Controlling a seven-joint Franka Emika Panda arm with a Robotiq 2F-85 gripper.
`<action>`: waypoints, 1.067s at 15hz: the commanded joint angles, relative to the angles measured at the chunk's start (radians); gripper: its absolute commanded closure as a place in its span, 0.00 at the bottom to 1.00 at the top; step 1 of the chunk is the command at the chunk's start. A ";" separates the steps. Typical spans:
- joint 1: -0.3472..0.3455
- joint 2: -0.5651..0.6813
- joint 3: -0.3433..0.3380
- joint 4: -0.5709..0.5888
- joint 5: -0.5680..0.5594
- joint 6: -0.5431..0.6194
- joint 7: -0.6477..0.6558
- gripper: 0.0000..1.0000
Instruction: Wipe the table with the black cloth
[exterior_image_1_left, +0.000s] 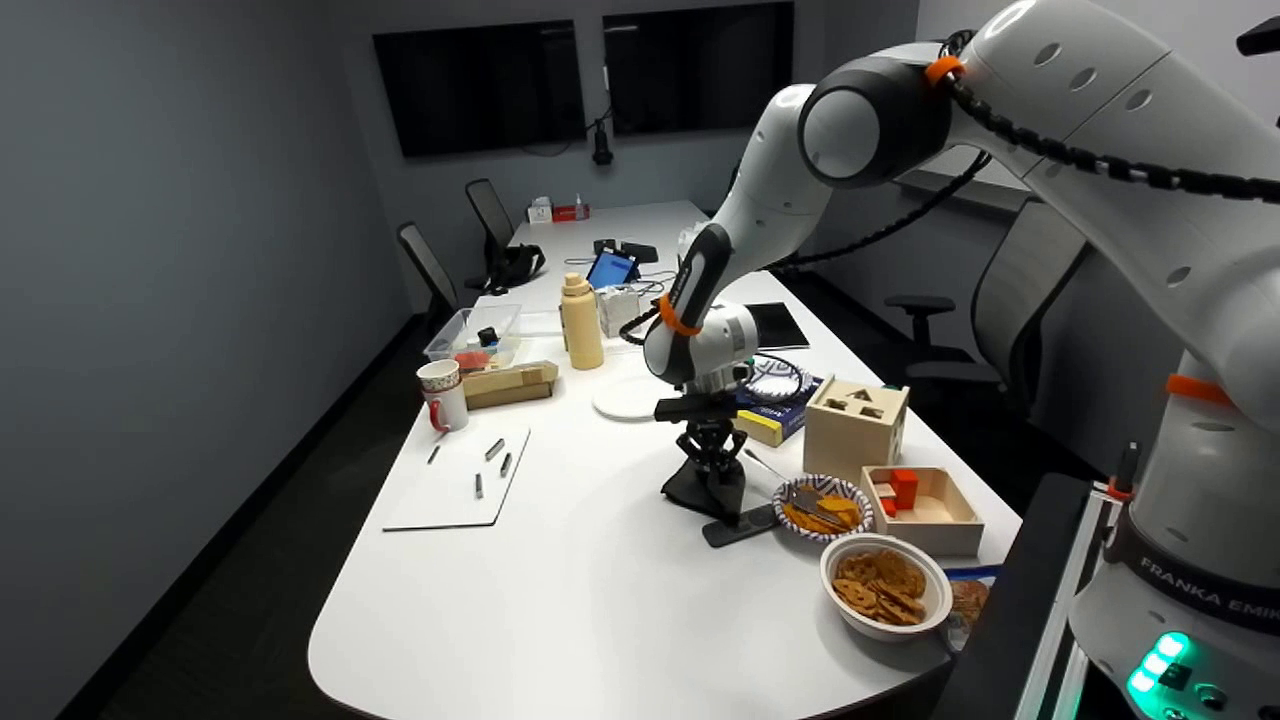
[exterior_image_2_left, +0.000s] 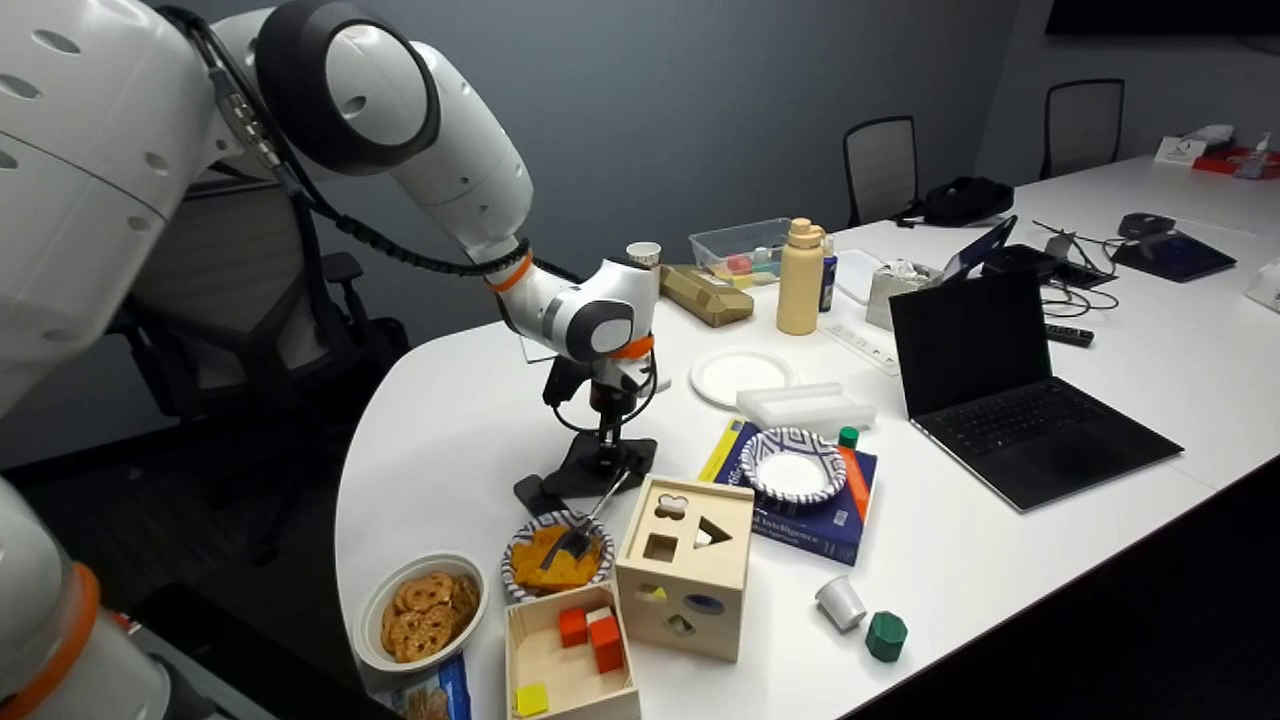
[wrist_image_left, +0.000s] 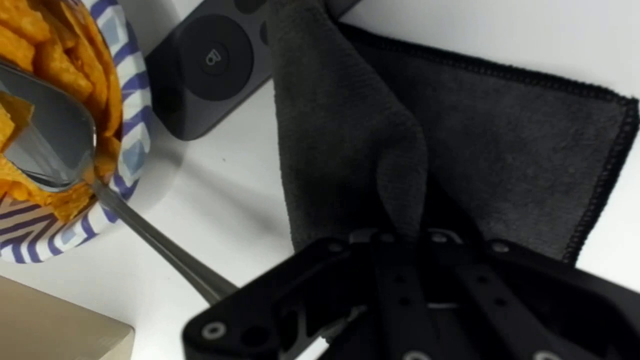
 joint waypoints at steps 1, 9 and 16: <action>-0.036 0.059 -0.002 0.002 0.034 0.093 0.007 0.99; -0.028 0.132 0.021 0.161 0.023 0.047 0.002 0.99; -0.011 0.177 0.101 0.254 0.026 0.049 -0.103 0.99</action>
